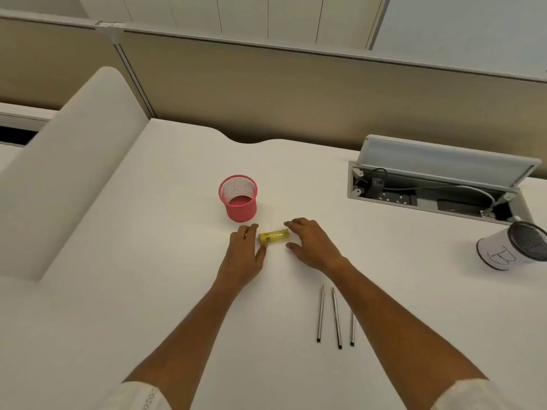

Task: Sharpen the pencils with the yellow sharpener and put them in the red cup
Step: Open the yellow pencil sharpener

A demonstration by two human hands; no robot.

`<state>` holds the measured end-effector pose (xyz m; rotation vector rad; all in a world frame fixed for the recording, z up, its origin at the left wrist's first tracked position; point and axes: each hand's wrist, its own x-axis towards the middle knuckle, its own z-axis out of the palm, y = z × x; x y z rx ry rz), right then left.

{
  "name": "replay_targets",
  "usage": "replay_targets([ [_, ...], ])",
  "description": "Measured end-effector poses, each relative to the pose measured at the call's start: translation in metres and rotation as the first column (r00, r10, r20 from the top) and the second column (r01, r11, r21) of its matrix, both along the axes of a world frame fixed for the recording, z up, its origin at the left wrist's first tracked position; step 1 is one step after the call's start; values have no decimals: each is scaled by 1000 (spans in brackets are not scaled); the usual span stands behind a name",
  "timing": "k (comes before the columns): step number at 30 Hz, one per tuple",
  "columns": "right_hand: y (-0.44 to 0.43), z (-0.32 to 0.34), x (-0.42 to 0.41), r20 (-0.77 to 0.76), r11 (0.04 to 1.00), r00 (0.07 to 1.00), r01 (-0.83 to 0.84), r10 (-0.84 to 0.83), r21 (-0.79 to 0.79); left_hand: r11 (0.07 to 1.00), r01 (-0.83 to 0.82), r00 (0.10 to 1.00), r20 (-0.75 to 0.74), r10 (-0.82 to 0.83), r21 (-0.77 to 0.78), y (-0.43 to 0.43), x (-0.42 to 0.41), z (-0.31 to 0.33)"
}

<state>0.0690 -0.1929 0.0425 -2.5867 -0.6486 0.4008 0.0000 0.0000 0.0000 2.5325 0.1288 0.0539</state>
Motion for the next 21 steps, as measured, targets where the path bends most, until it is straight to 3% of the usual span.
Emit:
replay_targets([
  [11, 0, -14, -18, 57, 996, 996, 64, -67, 66, 996, -19, 1000, -15, 18, -86, -11, -10, 1],
  [21, -41, 19, -50, 195, 961, 975, 46, -102, 273, 971, 86, 990, 131, -58, -223, -28, -30, 37],
])
